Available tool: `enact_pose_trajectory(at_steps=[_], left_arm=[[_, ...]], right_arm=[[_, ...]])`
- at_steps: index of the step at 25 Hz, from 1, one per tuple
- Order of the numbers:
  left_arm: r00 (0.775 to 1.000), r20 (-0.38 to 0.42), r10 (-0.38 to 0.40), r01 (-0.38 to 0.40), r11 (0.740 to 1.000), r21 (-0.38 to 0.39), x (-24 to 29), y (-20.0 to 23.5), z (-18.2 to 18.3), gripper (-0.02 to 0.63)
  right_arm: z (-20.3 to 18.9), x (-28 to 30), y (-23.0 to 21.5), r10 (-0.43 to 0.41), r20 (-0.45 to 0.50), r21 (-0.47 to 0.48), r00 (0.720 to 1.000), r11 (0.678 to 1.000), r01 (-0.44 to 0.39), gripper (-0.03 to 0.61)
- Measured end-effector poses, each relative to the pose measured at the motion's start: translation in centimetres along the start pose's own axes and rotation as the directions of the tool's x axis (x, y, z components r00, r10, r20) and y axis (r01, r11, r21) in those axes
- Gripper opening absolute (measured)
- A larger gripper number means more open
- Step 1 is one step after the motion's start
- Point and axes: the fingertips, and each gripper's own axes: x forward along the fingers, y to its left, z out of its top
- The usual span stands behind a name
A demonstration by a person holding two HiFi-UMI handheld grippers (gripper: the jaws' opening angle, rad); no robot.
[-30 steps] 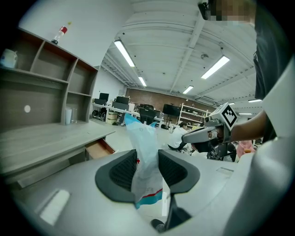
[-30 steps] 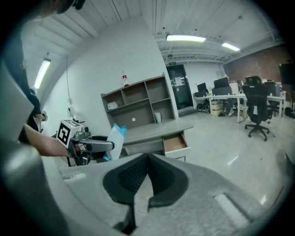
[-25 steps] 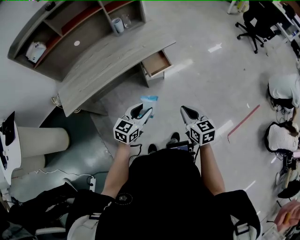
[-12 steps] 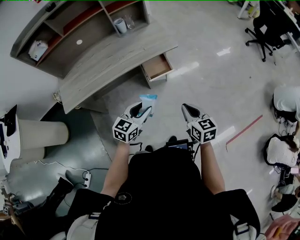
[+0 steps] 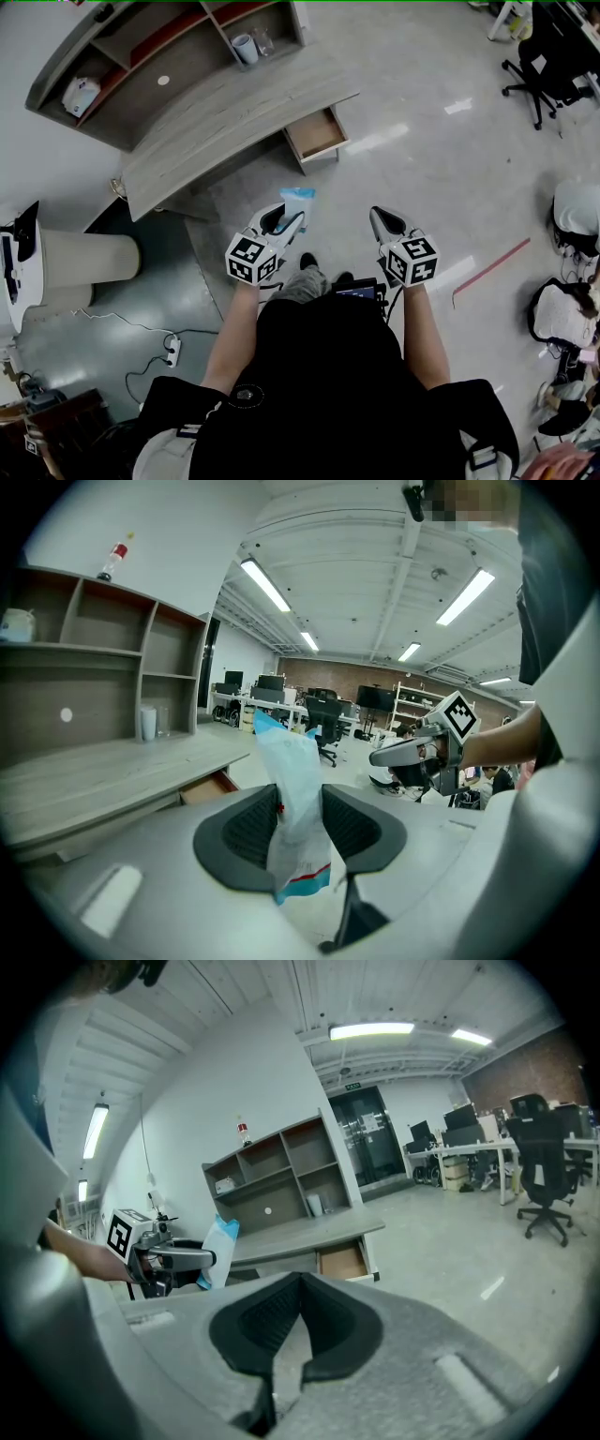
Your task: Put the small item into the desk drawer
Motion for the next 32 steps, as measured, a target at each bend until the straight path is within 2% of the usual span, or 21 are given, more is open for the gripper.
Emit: enact_pose_trajectory(at_steps=[9,13,32], left_arm=[[1.0,0.01,-0.011,0.012,0.999,-0.042,2.5,2.3,0.0,0.156],[0.999,0.021,-0.039,0.04,0.998,-0.047,4.9,3.1,0.8,0.156],[0.997,0.013,-0.079,0.079,0.996,-0.03,12.5,13.3,5.3,0.156]], right_arm=[[0.0,2.4,0.1,0.008,-0.031,-0.015,0.999,1.0,-0.009,0.003],[0.7,3.4,-0.5,0.004,-0.046,-0.025,0.999,1.0,-0.005,0.003],[9.0,14.2,-5.3,-0.015,-0.073,-0.082,0.997,0.997,0.009,0.003]])
